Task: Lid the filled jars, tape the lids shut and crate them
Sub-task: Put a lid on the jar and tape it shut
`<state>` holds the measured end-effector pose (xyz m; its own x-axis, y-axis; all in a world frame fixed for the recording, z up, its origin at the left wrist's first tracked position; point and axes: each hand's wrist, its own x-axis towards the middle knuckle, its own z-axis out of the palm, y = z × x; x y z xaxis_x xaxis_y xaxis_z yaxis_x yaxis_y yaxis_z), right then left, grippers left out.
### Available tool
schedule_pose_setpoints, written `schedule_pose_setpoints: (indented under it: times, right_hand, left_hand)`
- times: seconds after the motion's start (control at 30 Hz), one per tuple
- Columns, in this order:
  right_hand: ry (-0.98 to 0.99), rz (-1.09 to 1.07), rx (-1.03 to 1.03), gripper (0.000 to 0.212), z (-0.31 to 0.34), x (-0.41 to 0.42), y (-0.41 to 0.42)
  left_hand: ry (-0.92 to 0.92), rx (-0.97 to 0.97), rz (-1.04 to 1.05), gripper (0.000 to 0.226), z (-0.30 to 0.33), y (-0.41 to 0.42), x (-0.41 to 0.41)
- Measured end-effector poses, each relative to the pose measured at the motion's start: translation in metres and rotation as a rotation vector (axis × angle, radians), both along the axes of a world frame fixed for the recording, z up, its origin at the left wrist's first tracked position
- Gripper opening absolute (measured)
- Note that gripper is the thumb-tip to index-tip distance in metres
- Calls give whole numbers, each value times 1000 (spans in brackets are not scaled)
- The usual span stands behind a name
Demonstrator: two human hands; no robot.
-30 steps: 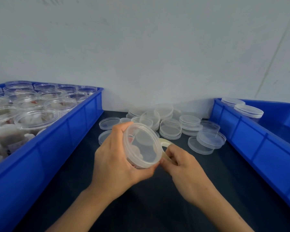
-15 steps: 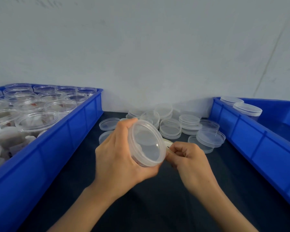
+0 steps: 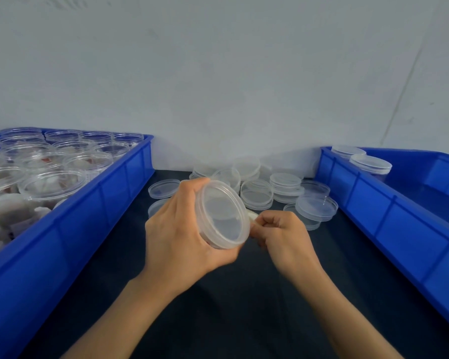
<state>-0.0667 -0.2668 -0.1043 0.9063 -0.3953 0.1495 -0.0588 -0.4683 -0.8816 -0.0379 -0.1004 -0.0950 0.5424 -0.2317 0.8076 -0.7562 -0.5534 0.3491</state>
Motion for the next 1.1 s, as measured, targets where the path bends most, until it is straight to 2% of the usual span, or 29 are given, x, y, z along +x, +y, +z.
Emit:
schedule_pose_setpoints:
  times: [0.4,0.97,1.1]
  right_hand:
    - [12,-16,26,27,-2,2,-4]
    - [46,-56,29,30,4,2,-3]
    - [56,-62,13,25,4,0,-4]
  left_hand:
    - [53,60,-20,93,2,0,-3]
    - [187,-36,-60,95,3,-5,-10]
    - [221,-52,-96,95,0,-5,-9]
